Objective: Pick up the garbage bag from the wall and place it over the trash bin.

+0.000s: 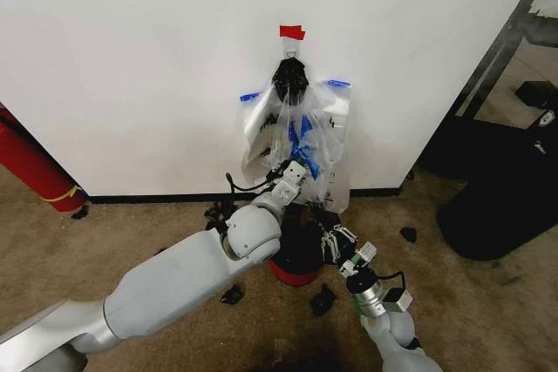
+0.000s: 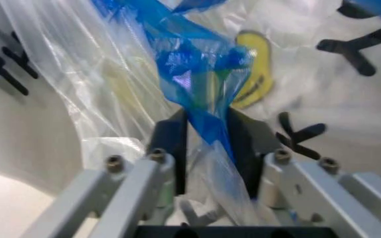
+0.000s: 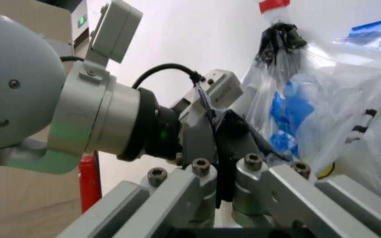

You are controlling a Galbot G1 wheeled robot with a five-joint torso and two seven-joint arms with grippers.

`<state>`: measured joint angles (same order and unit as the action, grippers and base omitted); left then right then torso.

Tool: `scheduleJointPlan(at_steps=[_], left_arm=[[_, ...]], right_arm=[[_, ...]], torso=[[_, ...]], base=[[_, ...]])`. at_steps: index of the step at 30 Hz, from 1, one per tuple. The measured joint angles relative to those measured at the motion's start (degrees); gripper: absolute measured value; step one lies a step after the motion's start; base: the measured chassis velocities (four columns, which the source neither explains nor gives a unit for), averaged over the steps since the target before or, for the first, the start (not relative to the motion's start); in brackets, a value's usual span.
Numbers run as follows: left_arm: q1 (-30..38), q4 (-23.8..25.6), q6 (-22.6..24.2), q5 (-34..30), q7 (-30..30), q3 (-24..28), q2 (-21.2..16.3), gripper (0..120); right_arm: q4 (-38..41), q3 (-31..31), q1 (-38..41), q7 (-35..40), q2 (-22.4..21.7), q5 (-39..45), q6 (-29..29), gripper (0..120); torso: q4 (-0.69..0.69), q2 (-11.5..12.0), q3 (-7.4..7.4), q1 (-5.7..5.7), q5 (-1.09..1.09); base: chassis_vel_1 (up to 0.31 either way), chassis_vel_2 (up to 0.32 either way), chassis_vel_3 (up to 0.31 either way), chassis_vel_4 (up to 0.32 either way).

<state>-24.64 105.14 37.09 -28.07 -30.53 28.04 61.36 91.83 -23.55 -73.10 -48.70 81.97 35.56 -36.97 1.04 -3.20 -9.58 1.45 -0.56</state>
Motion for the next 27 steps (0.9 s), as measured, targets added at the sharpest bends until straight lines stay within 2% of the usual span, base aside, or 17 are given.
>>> scheduleJointPlan(at_steps=[4,7,13,16,18,19,23,27], left_arm=[[-0.3,1.1,-0.4,0.0,-0.3,-1.0,-0.3,7],[-0.9,2.5,-1.0,-0.6,-0.5,-2.1,-0.6,0],[-3.6,7.2,-4.3,-3.4,-0.1,-5.2,-2.9,0],[-6.0,9.5,-9.4,-6.2,1.8,-7.6,-4.0,0],[-8.0,10.2,-15.0,-8.2,4.9,-9.8,-4.2,0],[-8.0,10.2,-15.0,-8.2,4.9,-9.8,-4.2,0],[-12.5,9.9,-26.2,-12.8,11.9,-14.6,-3.4,0],[-14.6,9.0,-30.1,-16.3,14.9,-16.8,-2.4,0]], right_arm=[[-0.1,-0.2,-0.1,0.0,0.0,0.0,-0.1,0],[-0.6,-0.4,-0.1,0.1,0.0,0.0,-0.1,0],[-2.5,-0.9,0.4,0.6,-0.2,0.4,-0.6,0],[-3.5,-1.0,0.6,0.8,-0.2,0.4,-0.8,0],[-4.0,-1.1,0.7,0.9,-0.2,0.3,-1.0,0],[-4.0,-1.1,0.7,0.9,-0.2,0.3,-1.0,0],[-4.3,-1.0,0.8,0.9,0.1,0.0,-1.1,0],[-4.3,-1.0,0.6,0.9,0.3,-0.4,-1.1,0]], torso=[[0.0,0.0,0.0,0.0,0.0],[0.0,0.0,0.0,0.0,0.0],[0.0,0.0,0.0,0.0,0.0],[0.0,0.0,0.0,0.0,0.0],[0.0,0.0,0.0,0.0,0.0],[0.0,0.0,0.0,0.0,0.0],[-0.01,0.0,0.0,0.0,-0.01],[0.0,0.0,0.0,0.0,0.0]], base=[[0.0,0.0,0.0,0.0],[0.0,0.0,0.0,0.0],[0.0,0.0,0.0,0.0],[0.0,0.0,0.0,0.0],[0.0,0.0,0.0,0.0],[0.0,0.0,0.0,0.0],[0.0,0.0,0.0,0.0],[0.0,0.0,0.0,0.0]])
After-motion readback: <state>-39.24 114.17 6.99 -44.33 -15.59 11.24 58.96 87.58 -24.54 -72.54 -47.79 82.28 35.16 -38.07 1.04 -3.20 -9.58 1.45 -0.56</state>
